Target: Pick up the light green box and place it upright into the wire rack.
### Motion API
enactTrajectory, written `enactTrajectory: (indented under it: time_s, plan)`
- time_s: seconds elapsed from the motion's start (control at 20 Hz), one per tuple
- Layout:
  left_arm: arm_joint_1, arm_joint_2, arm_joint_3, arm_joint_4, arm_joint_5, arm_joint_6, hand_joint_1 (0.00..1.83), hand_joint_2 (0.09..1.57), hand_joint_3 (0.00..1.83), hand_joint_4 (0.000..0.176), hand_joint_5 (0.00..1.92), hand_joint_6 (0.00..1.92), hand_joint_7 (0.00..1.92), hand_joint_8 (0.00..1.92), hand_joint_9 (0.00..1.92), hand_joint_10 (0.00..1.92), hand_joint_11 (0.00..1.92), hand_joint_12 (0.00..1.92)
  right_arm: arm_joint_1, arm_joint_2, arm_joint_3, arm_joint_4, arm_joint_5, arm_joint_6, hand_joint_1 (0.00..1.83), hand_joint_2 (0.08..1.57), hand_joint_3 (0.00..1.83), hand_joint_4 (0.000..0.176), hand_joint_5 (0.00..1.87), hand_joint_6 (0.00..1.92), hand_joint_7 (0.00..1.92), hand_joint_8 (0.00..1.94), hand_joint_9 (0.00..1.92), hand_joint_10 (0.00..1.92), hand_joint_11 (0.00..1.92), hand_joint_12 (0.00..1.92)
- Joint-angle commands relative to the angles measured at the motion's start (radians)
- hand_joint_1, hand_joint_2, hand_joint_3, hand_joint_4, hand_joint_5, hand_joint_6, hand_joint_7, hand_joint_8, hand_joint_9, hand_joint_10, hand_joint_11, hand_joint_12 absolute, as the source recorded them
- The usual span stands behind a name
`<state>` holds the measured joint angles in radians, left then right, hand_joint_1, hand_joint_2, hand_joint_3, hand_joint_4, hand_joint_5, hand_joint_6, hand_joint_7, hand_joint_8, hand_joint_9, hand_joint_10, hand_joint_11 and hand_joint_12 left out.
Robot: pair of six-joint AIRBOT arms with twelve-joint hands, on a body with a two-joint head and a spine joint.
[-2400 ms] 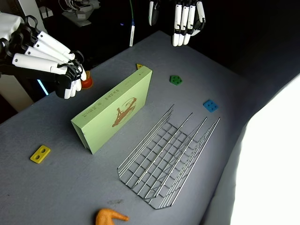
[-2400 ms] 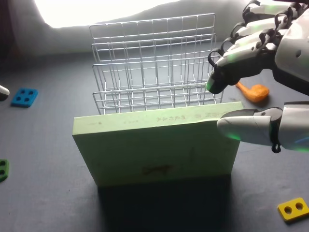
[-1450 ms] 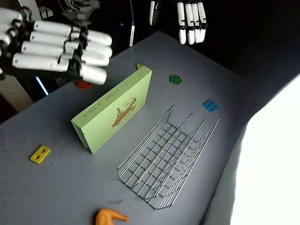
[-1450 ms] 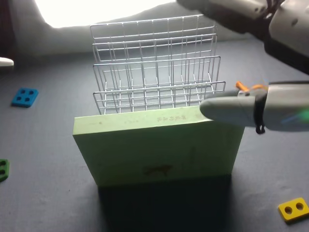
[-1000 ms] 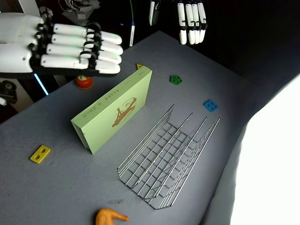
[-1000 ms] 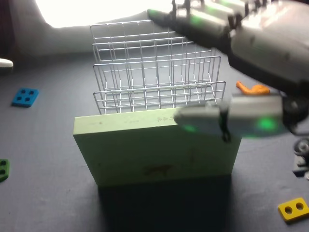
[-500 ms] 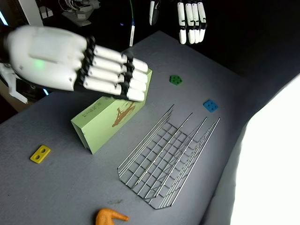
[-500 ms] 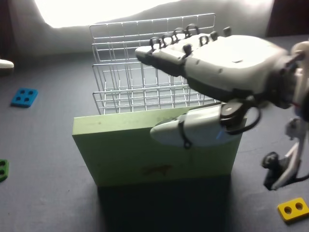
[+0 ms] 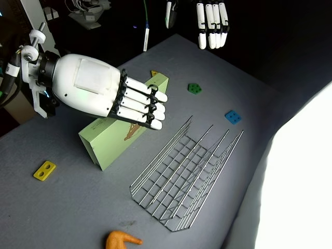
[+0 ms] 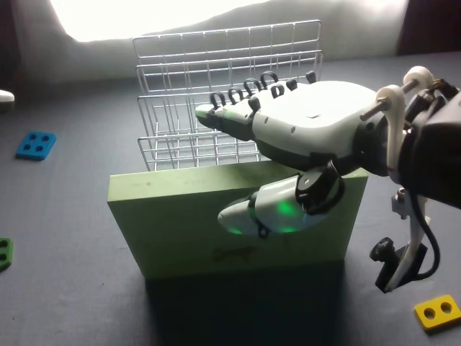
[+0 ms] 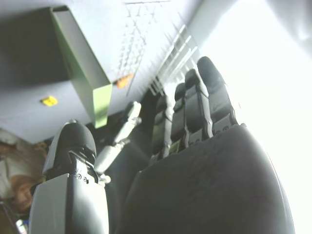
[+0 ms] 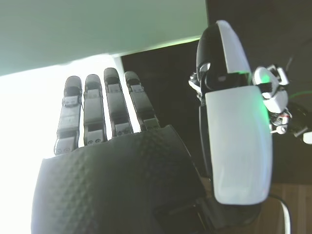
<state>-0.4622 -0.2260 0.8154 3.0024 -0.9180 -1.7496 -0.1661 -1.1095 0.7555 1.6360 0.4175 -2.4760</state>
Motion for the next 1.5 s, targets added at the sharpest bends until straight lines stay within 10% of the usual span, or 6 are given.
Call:
enactTrajectory:
  time_s: [0.0, 0.65, 0.85, 1.45]
  plan:
    - [-0.008, 0.002, 0.000, 0.010, 0.092, 0.000, 0.49, 1.20, 0.00, 0.036, 0.13, 0.00, 0.12, 0.00, 0.15, 0.01, 0.00, 0.57, 0.018, -0.005, 0.000, -0.026, -0.005, 0.000, 0.49, 1.07, 0.00, 0.007, 0.01, 0.00, 0.08, 0.00, 0.06, 0.00, 0.00, 0.24]
    - [-0.008, 0.002, 0.004, 0.010, 0.092, 0.000, 0.38, 1.22, 0.00, 0.043, 0.10, 0.00, 0.06, 0.00, 0.11, 0.00, 0.00, 0.43, -0.008, -0.041, 0.025, 0.021, -0.014, 0.000, 0.44, 1.08, 0.00, 0.003, 0.04, 0.01, 0.09, 0.00, 0.06, 0.00, 0.00, 0.23]
    - [-0.008, 0.002, 0.003, 0.010, 0.092, 0.000, 0.15, 1.26, 0.00, 0.030, 0.05, 0.00, 0.01, 0.00, 0.00, 0.00, 0.00, 0.02, -0.014, -0.042, 0.025, 0.021, -0.017, 0.003, 0.30, 1.11, 0.00, 0.000, 0.04, 0.00, 0.07, 0.00, 0.03, 0.00, 0.00, 0.20]
    - [-0.002, 0.002, 0.005, 0.010, 0.092, 0.001, 0.11, 1.26, 0.00, 0.035, 0.04, 0.00, 0.05, 0.00, 0.01, 0.00, 0.00, 0.00, -0.016, -0.038, 0.036, 0.021, -0.011, 0.000, 0.34, 1.11, 0.00, 0.000, 0.04, 0.00, 0.07, 0.00, 0.03, 0.00, 0.00, 0.14]
